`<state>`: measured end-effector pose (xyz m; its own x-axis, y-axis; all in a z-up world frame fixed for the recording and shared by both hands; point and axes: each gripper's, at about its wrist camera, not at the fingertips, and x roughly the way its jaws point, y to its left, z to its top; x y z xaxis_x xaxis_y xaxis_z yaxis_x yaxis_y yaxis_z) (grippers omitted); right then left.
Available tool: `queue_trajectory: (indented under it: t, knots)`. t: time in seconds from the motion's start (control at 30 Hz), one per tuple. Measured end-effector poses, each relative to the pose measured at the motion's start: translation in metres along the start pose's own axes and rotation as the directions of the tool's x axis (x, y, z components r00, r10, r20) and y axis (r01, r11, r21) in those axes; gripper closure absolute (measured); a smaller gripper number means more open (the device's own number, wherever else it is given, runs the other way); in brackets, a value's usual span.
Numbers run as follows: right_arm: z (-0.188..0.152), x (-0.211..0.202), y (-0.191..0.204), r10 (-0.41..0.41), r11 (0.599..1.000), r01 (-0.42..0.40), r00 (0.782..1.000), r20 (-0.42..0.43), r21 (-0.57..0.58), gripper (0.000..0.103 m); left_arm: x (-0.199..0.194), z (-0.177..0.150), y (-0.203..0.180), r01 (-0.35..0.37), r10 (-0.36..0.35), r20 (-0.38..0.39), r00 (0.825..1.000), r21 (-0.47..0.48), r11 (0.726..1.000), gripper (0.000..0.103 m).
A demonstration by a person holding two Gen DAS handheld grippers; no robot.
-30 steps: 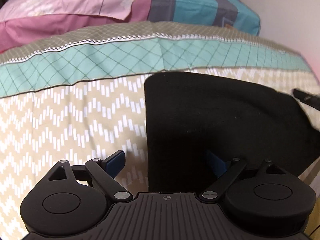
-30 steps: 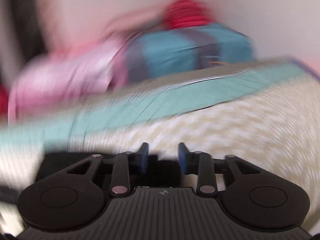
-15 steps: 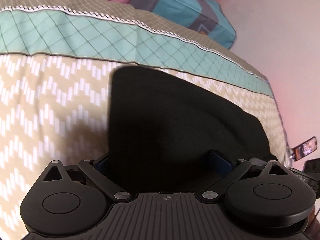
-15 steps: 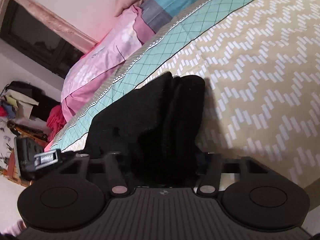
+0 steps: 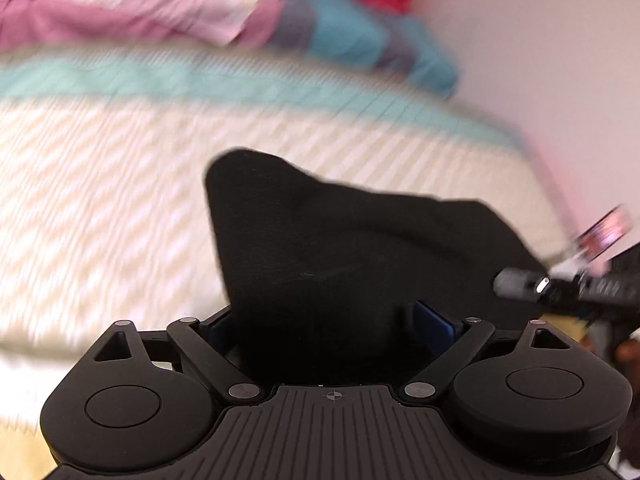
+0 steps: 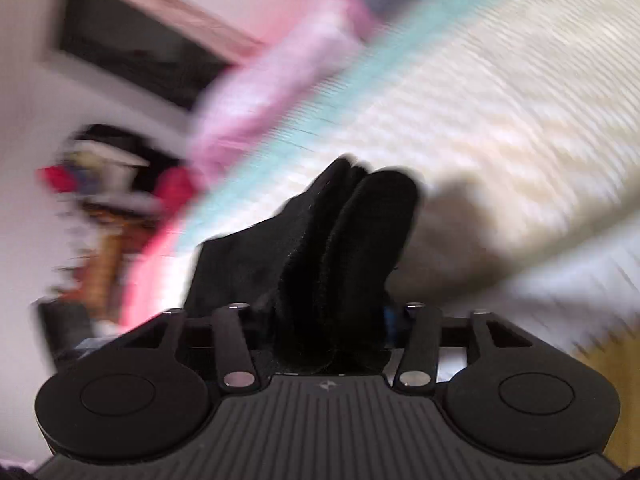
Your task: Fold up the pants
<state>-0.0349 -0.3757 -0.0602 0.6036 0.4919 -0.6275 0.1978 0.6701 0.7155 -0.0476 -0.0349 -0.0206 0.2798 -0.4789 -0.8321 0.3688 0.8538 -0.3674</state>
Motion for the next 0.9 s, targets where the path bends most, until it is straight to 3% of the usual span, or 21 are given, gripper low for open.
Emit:
queue_trajectory:
  t: [0.03,0.07,0.1,0.2,0.37,0.43,0.47,0.5,0.53,0.6,0.77,0.9]
  knots:
    - [-0.006,0.006,-0.005,-0.107,0.994,0.107,0.994,-0.003,0.016,0.039,0.009,-0.01,0.005,-0.063,0.062,-0.041,0.997,-0.015,0.998,0.0]
    - [-0.01,0.009,-0.01,-0.152,0.988,0.152,0.988,0.0,0.031,0.027,0.019,-0.018,0.01,-0.144,0.142,-0.081,0.987,-0.017,0.989,0.0]
    - [-0.015,0.007,-0.015,-0.131,0.989,0.129,0.991,0.032,0.071,0.028,0.025,-0.025,0.015,-0.202,0.2,-0.101,0.975,-0.019,0.979,0.0]
    - [-0.027,-0.004,-0.019,-0.148,0.98,0.137,0.987,0.07,0.143,0.03,0.011,-0.033,0.021,-0.196,0.189,-0.083,0.978,-0.094,0.976,0.0]
    - [-0.043,-0.036,-0.015,-0.247,0.962,0.228,0.962,0.119,0.15,0.027,-0.019,-0.039,0.016,-0.302,0.296,-0.081,0.952,-0.074,0.951,0.0]
    - [-0.05,-0.048,-0.015,-0.32,0.941,0.296,0.936,0.144,0.165,0.023,-0.033,-0.045,0.014,-0.344,0.34,-0.076,0.938,-0.064,0.937,0.0]
    - [-0.055,-0.051,-0.015,-0.384,0.918,0.36,0.911,0.146,0.169,0.023,-0.038,-0.048,0.013,-0.382,0.377,-0.079,0.923,-0.055,0.923,0.0]
    - [-0.061,-0.054,-0.012,-0.437,0.896,0.416,0.888,0.141,0.153,0.023,-0.042,-0.05,0.01,-0.428,0.424,-0.082,0.902,-0.037,0.903,0.0]
    - [-0.066,-0.056,-0.009,-0.457,0.888,0.443,0.879,0.136,0.125,0.023,-0.047,-0.055,0.008,-0.462,0.459,-0.08,0.885,-0.017,0.887,0.0]
    - [-0.081,-0.056,0.001,-0.463,0.886,0.459,0.878,0.121,0.058,0.022,-0.058,-0.062,0.004,-0.496,0.495,-0.064,0.866,0.011,0.868,0.0]
    - [-0.11,-0.035,0.05,-0.47,0.864,0.484,0.874,0.122,-0.14,0.015,-0.071,-0.076,-0.007,-0.501,0.503,-0.056,0.863,0.042,0.864,0.0]
    - [-0.125,-0.018,0.093,-0.476,0.811,0.494,0.868,0.139,-0.313,0.012,-0.063,-0.079,-0.019,-0.498,0.502,-0.065,0.863,0.07,0.865,0.0]
